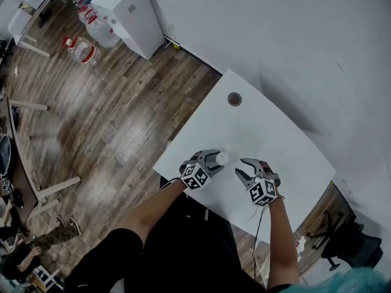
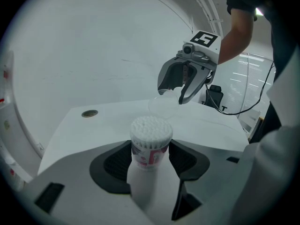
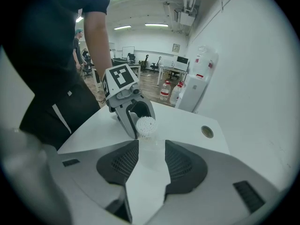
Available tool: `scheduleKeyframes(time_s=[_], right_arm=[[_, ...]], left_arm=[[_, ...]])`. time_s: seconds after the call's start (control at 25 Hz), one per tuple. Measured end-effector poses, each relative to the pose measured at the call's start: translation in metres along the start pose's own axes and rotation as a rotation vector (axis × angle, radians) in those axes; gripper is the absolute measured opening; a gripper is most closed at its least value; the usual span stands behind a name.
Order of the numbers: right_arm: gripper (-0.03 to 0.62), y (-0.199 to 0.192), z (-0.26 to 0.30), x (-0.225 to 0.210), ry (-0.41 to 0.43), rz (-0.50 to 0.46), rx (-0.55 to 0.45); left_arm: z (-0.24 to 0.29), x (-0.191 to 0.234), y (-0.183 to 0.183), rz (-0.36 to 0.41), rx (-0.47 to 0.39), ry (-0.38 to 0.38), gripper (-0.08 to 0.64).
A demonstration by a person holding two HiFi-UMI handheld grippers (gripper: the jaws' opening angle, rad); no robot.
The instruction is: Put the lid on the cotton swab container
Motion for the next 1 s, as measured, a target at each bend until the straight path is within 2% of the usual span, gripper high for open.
scheduleKeyframes(time_s=[0.12,0.28,0.6,1.0], right_arm=[[0.176,0.007,0.000,0.001,-0.004,-0.025,-0.014],[0.176,0.019,0.001,0.001,-0.002,-0.006,-0.058],[0.176,0.033,0.007,-0.003,0.041,0.141,-0.163],[0.181,0.031,0.028,0.005,0.060,0.164,-0.123]], left_arm=[[-0.001,0.001,-0.001,0.001,0.002,0.002,0.256],[-0.003,0.001,-0.002,0.008,0.004,0.004,0.256],[-0.004,0.001,-0.003,0.009,-0.003,0.012,0.256],[-0.003,0.001,-0.001,0.035,-0.010,-0.008,0.256]])
Point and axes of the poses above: the fingertips, and each gripper's own axes: z forward along the fingers, x to its left, y out of its top, the point moved 4 cm from there along -z, backward along the fingers, and after that the axes turned 4 degrees about y, right-handed, at the moved point
